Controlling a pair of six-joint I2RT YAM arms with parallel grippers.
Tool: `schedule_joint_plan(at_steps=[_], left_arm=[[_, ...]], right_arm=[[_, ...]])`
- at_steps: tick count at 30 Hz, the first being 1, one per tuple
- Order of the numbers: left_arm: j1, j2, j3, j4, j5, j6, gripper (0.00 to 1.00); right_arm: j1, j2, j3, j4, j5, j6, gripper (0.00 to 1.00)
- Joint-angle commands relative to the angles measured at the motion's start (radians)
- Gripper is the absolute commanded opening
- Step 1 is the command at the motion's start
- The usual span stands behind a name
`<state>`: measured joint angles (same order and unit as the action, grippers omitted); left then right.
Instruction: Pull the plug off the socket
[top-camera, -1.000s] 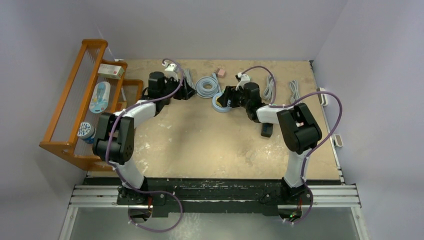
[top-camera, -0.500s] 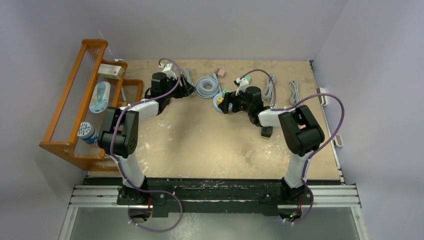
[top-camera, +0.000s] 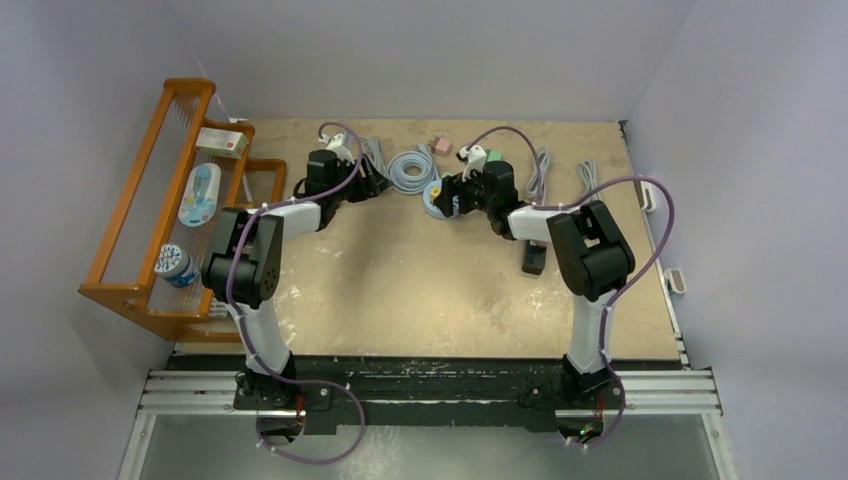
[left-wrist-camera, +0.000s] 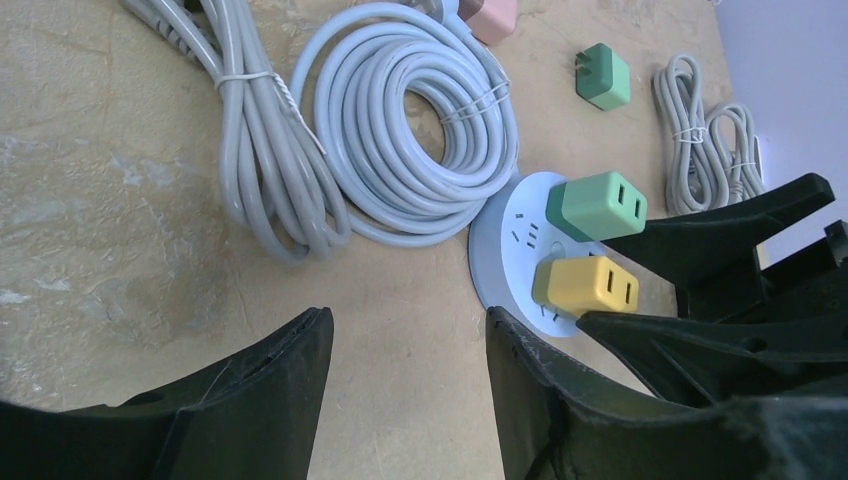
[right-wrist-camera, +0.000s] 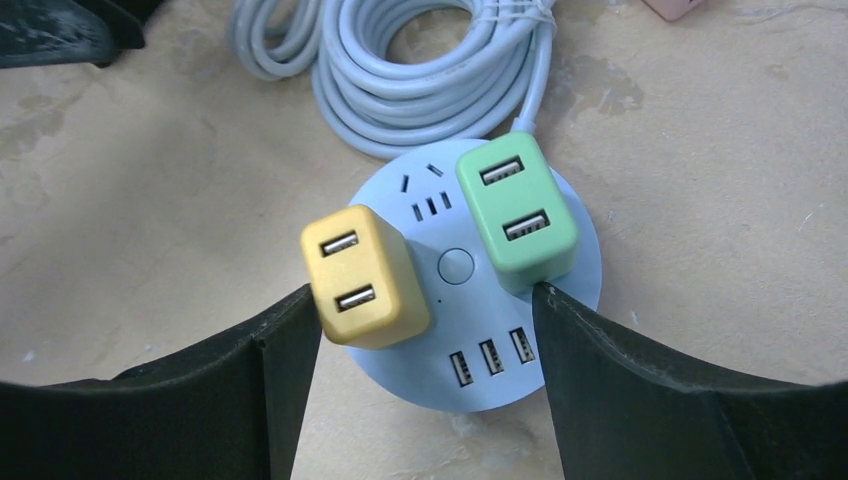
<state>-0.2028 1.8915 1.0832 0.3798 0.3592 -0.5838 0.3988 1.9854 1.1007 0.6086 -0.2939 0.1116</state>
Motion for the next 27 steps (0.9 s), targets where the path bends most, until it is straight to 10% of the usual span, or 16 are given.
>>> schedule_joint_plan(at_steps=[1,7,15,27], left_arm=[[0.008,0.004,0.044,0.043,-0.020,-0.005,0.57],[0.008,0.010,0.040,0.038,-0.038,-0.006,0.57],[0.017,-0.008,-0.069,0.149,-0.124,-0.172,0.58],[0.037,-0.086,-0.332,0.386,-0.126,-0.451,0.59]], right_arm=[[0.017,0.034,0.068,-0.021,0.019,-0.056,0.76],[0.030,0.062,0.094,-0.041,0.024,-0.065,0.61],[0.069,0.068,0.144,-0.061,-0.031,-0.027,0.00],[0.173,0.025,0.163,0.096,-0.274,0.154,0.00]])
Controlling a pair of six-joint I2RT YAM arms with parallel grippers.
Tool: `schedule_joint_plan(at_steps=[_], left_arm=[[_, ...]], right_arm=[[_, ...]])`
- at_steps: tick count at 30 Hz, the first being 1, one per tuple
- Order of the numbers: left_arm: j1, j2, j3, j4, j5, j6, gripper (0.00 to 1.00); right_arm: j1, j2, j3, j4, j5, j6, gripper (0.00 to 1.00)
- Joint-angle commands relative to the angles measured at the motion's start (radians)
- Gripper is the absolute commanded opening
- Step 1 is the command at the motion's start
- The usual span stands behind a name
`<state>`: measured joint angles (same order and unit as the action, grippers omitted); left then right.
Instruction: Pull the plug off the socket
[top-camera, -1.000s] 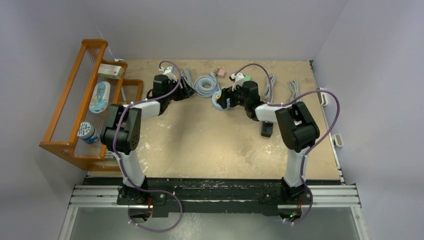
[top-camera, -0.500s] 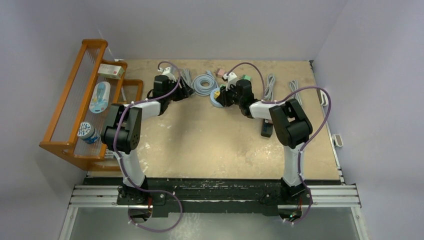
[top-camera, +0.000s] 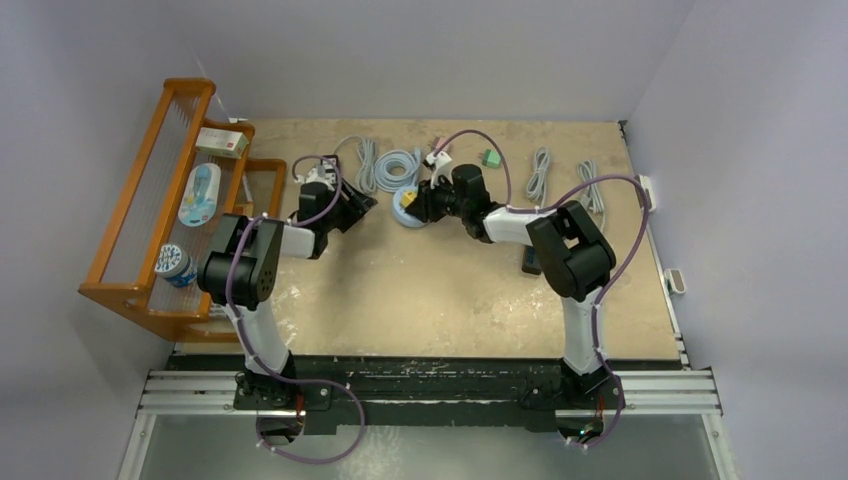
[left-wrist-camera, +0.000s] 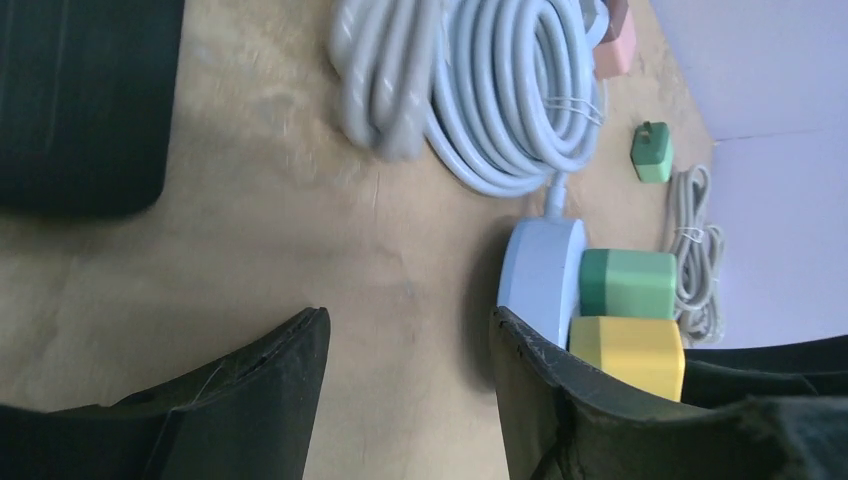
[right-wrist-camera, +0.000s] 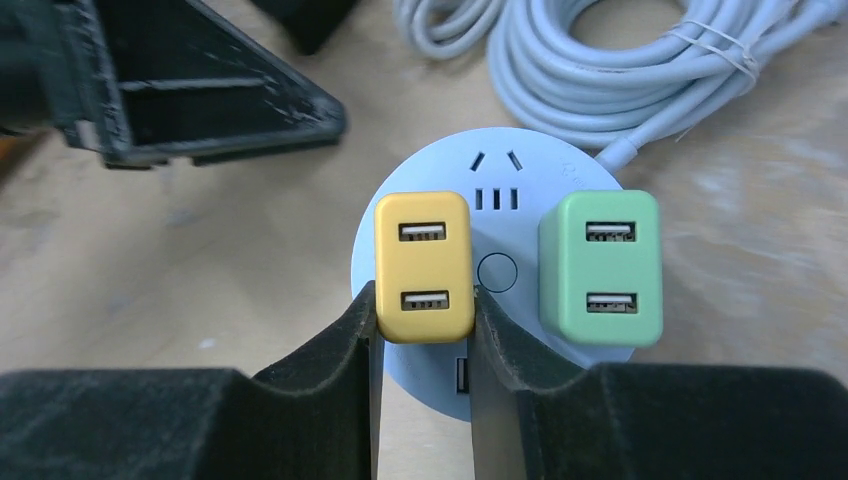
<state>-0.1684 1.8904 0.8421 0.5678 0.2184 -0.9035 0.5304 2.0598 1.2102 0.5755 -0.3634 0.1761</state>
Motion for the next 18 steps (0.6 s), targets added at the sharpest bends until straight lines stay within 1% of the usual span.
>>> schedule_joint_plan(at_steps=[1,4,6,9,13,15,18], left_arm=[[0.003,-0.101,-0.122,0.229,0.016,-0.150,0.59],[0.002,-0.148,-0.209,0.329,-0.012,-0.204,0.60],[0.001,-0.153,-0.243,0.389,-0.021,-0.230,0.60],[0.000,-0.130,-0.243,0.436,-0.005,-0.258,0.60],[0.002,-0.095,-0.278,0.591,0.028,-0.354,0.60],[0.003,-0.095,-0.281,0.579,0.030,-0.359,0.61],[0.002,-0.110,-0.265,0.506,0.055,-0.332,0.61]], right_arm=[[0.043,-0.051,0.054,0.146,-0.228,0.104,0.00],[0.047,-0.048,0.050,0.191,-0.297,0.141,0.00],[0.052,-0.041,0.050,0.217,-0.329,0.162,0.00],[0.067,-0.028,0.060,0.213,-0.358,0.166,0.00],[0.085,-0.028,0.064,0.203,-0.367,0.165,0.00],[0.089,-0.030,0.061,0.205,-0.370,0.167,0.00],[0.099,-0.021,0.073,0.197,-0.388,0.165,0.00]])
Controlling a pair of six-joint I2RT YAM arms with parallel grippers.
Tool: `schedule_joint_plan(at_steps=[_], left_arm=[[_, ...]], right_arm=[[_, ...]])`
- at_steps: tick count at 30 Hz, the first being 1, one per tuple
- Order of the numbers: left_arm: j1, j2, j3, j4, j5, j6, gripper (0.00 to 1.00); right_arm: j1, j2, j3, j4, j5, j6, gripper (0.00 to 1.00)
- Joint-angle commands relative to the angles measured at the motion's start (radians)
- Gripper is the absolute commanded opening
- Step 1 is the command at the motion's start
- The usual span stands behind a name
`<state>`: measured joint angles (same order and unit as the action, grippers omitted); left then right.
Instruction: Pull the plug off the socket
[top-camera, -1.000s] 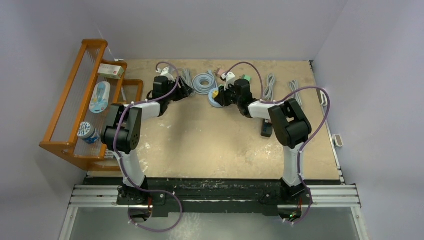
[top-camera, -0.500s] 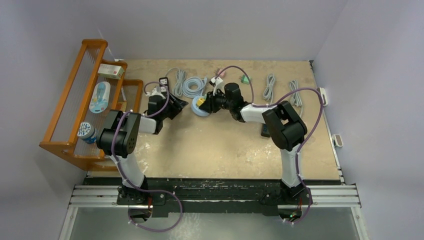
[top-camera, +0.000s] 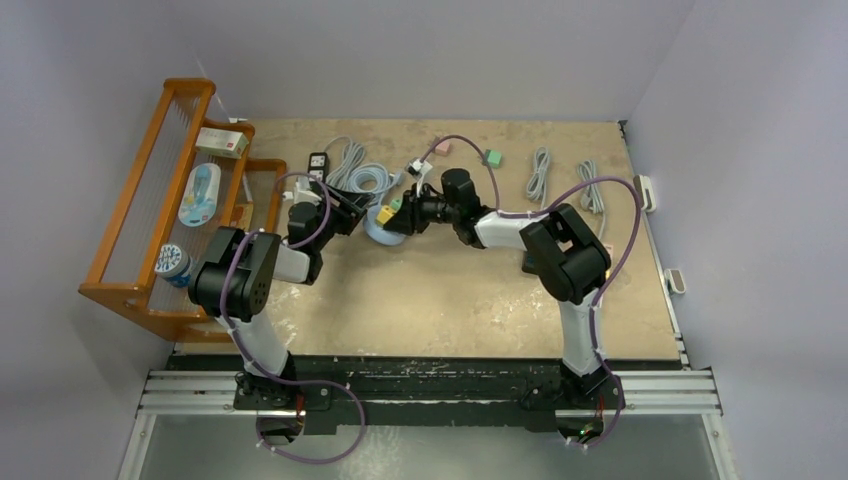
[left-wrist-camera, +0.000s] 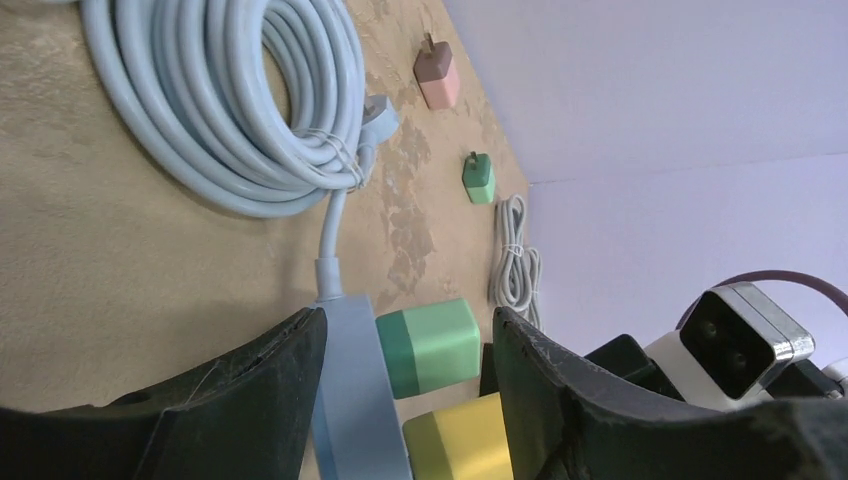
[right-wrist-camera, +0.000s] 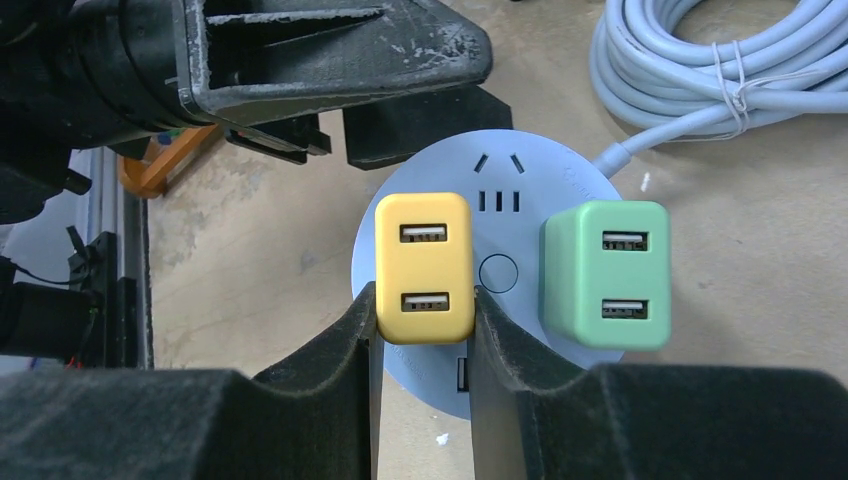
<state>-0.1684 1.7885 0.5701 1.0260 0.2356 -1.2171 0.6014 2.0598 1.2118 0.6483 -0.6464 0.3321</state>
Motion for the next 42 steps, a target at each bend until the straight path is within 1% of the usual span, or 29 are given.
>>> schedule_joint_plan(at_steps=[1,5,8,11,13,17,22,23,24,26,28,29,31,32,33,34,35,37,38,39,42], left_arm=[[0.001,-0.019,0.015,-0.002,0.035,0.003,0.61],[-0.040,-0.054,0.003,-0.144,-0.041,0.058,0.61],[-0.047,-0.071,-0.049,-0.226,-0.134,0.047,0.61],[-0.049,-0.091,-0.100,-0.234,-0.162,0.019,0.61],[-0.057,-0.108,-0.125,-0.223,-0.157,0.003,0.61],[-0.107,-0.142,-0.150,-0.260,-0.186,-0.008,0.61],[-0.118,-0.167,-0.177,-0.222,-0.194,-0.038,0.61],[-0.118,-0.168,-0.169,-0.229,-0.195,-0.041,0.57],[-0.117,-0.170,-0.161,-0.239,-0.203,-0.041,0.43],[-0.117,-0.168,-0.133,-0.295,-0.234,-0.024,0.00],[-0.117,-0.173,-0.098,-0.391,-0.292,-0.013,0.00],[-0.114,-0.177,-0.087,-0.429,-0.328,-0.004,0.00],[-0.110,-0.194,-0.059,-0.497,-0.410,0.022,0.00],[-0.107,-0.202,-0.036,-0.545,-0.452,0.040,0.00],[-0.102,-0.208,-0.015,-0.581,-0.486,0.057,0.00],[-0.097,-0.214,0.005,-0.609,-0.514,0.078,0.00],[-0.089,-0.218,0.023,-0.634,-0.537,0.096,0.00],[-0.064,-0.218,0.051,-0.653,-0.548,0.123,0.00],[-0.047,-0.215,0.056,-0.652,-0.541,0.136,0.00],[-0.031,-0.216,0.059,-0.650,-0.534,0.147,0.00],[-0.013,-0.225,0.063,-0.628,-0.522,0.197,0.00]], right_arm=[[0.031,-0.020,0.075,0.121,-0.109,0.009,0.00],[0.041,-0.022,0.078,0.121,-0.113,0.010,0.00],[0.043,-0.029,0.078,0.114,-0.113,0.009,0.00],[0.044,-0.029,0.077,0.106,-0.110,-0.002,0.00],[0.045,-0.027,0.071,0.111,-0.110,-0.005,0.00],[0.055,-0.028,0.062,0.120,-0.113,-0.002,0.00],[0.074,-0.037,0.027,0.138,-0.102,0.002,0.00],[0.081,-0.043,0.015,0.142,-0.098,0.002,0.00],[0.089,-0.049,0.004,0.148,-0.091,0.002,0.00],[0.096,-0.064,-0.016,0.170,-0.084,0.009,0.00],[0.098,-0.102,-0.032,0.170,-0.071,0.013,0.00],[0.099,-0.133,-0.045,0.166,-0.036,0.012,0.00],[0.098,-0.254,-0.118,0.172,0.130,-0.027,0.00],[0.099,-0.329,-0.200,0.243,0.219,-0.034,0.00],[0.099,-0.407,-0.288,0.317,0.234,-0.013,0.00],[0.081,-0.465,-0.339,0.370,0.195,0.022,0.00],[0.042,-0.497,-0.349,0.364,0.108,0.049,0.00],[-0.039,-0.525,-0.340,0.366,-0.114,0.139,0.00],[-0.075,-0.542,-0.373,0.372,-0.135,0.196,0.00],[-0.106,-0.556,-0.414,0.376,-0.108,0.245,0.00],[-0.209,-0.526,-0.499,0.346,-0.098,0.292,0.00]])
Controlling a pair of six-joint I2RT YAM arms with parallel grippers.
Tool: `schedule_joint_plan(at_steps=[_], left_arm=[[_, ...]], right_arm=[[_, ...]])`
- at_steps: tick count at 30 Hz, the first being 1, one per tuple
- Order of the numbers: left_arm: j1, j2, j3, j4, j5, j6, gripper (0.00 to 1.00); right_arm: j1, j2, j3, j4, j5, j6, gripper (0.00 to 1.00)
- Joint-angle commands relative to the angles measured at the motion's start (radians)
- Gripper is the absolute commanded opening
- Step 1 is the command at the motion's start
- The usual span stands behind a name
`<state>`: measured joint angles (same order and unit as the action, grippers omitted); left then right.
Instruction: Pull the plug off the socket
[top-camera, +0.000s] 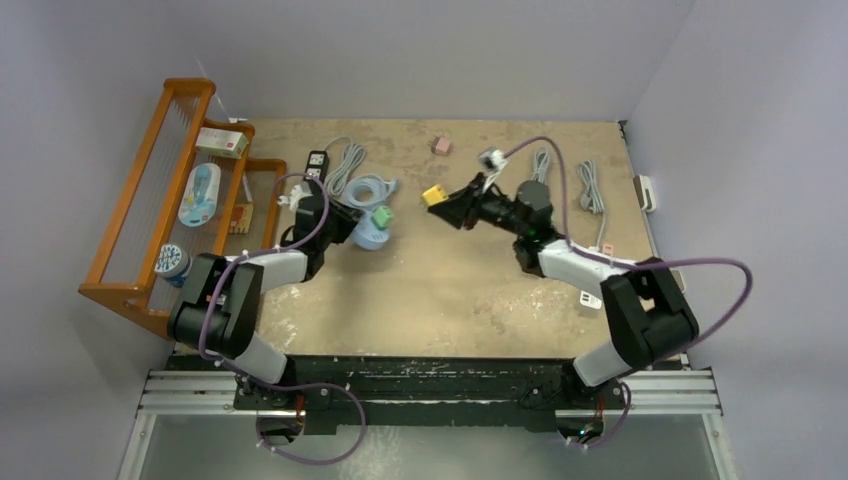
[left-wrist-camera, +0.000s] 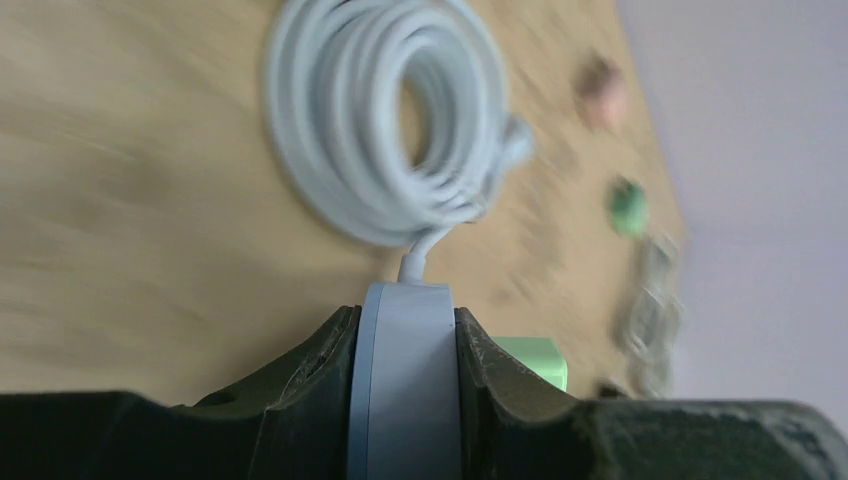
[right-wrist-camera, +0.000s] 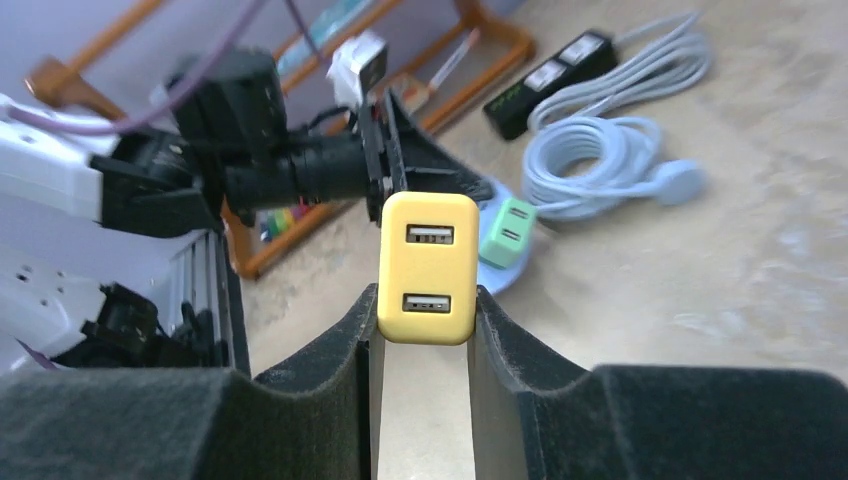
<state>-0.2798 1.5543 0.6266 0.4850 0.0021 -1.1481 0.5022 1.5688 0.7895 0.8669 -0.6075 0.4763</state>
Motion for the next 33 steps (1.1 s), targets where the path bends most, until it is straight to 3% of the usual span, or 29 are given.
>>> schedule_joint_plan(at_steps=[1,4,7,12,17,21,24,26,33], left_arm=[[0.099,0.008,0.008,-0.085,-0.294,0.143,0.00],[0.099,0.001,0.016,-0.082,-0.292,0.168,0.00],[0.099,-0.019,0.008,-0.063,-0.269,0.194,0.00],[0.100,-0.043,-0.025,0.033,-0.173,0.234,0.00],[0.100,-0.034,-0.053,0.120,-0.064,0.252,0.00],[0.100,-0.036,-0.067,0.159,-0.025,0.270,0.00],[0.100,-0.037,-0.074,0.185,0.006,0.280,0.00],[0.100,-0.036,-0.076,0.198,0.024,0.281,0.00],[0.100,-0.026,-0.082,0.245,0.071,0.271,0.00]], right_arm=[[-0.131,-0.008,-0.105,0.164,-0.167,0.169,0.00],[-0.149,0.079,-0.143,0.342,-0.210,0.282,0.00],[-0.149,0.191,-0.047,0.132,-0.190,0.219,0.00],[-0.150,0.354,0.025,0.106,-0.213,0.298,0.00],[-0.141,0.352,0.088,-0.120,-0.060,0.158,0.58],[-0.122,0.285,0.142,-0.255,0.078,0.062,0.86],[-0.046,0.236,0.234,-0.356,0.254,-0.048,0.92],[0.000,0.235,0.289,-0.358,0.284,-0.094,0.92],[0.082,0.429,0.543,-0.366,0.132,-0.154,0.89]])
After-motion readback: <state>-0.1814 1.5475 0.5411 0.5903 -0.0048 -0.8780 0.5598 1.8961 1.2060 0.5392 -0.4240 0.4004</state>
